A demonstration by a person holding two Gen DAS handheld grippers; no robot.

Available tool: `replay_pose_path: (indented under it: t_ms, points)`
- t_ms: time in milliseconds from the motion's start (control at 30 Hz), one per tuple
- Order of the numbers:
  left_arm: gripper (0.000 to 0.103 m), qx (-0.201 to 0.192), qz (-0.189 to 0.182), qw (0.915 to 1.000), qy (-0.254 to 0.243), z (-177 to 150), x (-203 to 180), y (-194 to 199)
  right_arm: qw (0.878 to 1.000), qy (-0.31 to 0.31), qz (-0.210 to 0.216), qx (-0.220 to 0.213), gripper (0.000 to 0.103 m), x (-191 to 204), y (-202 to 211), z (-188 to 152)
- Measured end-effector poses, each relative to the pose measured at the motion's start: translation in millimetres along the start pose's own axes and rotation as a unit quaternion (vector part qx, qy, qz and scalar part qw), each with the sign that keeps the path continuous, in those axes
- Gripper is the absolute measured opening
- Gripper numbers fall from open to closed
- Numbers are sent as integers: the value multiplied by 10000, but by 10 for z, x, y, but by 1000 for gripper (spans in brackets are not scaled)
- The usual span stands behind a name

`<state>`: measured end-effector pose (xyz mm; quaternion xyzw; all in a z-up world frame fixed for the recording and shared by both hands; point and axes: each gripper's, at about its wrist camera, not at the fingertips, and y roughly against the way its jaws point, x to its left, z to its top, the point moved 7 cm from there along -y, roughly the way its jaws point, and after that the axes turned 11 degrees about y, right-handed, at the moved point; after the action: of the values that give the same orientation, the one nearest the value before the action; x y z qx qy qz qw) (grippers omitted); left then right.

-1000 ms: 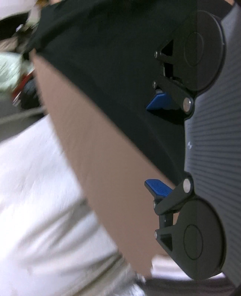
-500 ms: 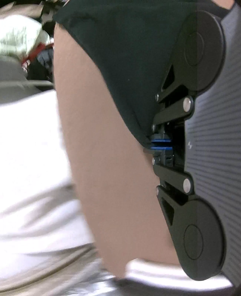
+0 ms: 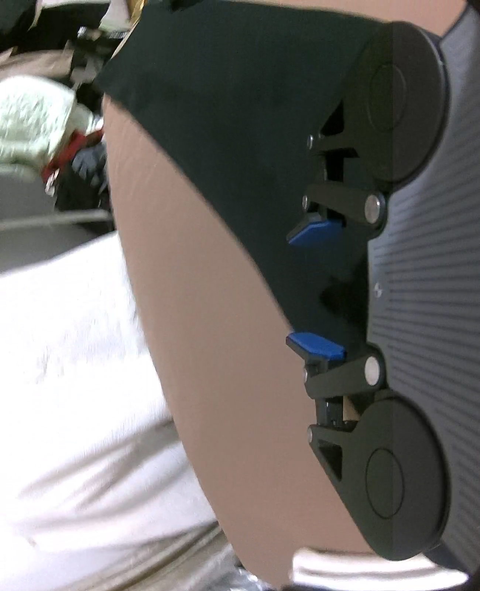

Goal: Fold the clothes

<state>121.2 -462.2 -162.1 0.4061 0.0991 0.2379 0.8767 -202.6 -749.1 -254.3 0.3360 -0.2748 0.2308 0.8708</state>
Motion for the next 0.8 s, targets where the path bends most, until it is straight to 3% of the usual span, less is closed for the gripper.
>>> replay_pose_path:
  t_ms: [67, 133, 300, 333, 367, 400, 433, 467, 533, 567, 600, 633, 700, 733, 800]
  points:
    - [58, 369, -41, 9993, -22, -113, -146, -182, 9999, -107, 84, -32, 26, -43, -50, -1]
    - [58, 754, 110, 9971, -39, -181, -231, -417, 9999, -58, 101, -93, 37, -65, -111, 25]
    - [58, 828, 324, 9958, 233, -67, -304, -712, 9969, 679, -123, -375, 37, -22, -210, 183]
    - [56, 803, 313, 9958, 298, -22, -327, -740, 9935, 1018, -213, -467, 16, 22, -206, 217]
    - [53, 756, 274, 9963, 311, 35, -362, -755, 9871, 1446, -373, -573, 7, 90, -190, 246]
    - [49, 704, 227, 9968, 309, 97, -399, -767, 9780, 1861, -594, -729, 5, 174, -143, 284]
    - [34, 623, 119, 9975, 299, 166, -459, -780, 9688, 2144, -771, -971, 4, 273, -54, 350]
    - [30, 534, -6, 9982, 287, 237, -526, -792, 9582, 2400, -916, -1263, 4, 398, 59, 434]
    - [31, 325, -261, 9986, 322, 352, -681, -786, 9340, 2862, -1201, -1767, 3, 626, 254, 587]
    - [33, 308, -199, 9990, 244, 375, -752, -823, 9302, 2911, -1344, -1789, 3, 621, 240, 625]
    - [33, 318, -82, 9994, 137, 388, -821, -873, 9322, 2836, -1486, -1690, 3, 542, 173, 639]
    - [34, 328, 36, 9995, 30, 402, -890, -923, 9418, 2620, -1534, -1446, 4, 407, 61, 621]
    - [36, 299, 281, 9988, -262, 384, -983, -991, 9721, 1788, -1373, -655, 4, -9, -212, 464]
    - [38, 281, 404, 9979, -413, 373, -1027, -1022, 9815, 1369, -1274, -399, 4, -191, -293, 395]
    - [48, 221, 585, 9961, -621, 363, -1086, -1052, 9924, 662, -934, -443, 4, -388, -248, 417]
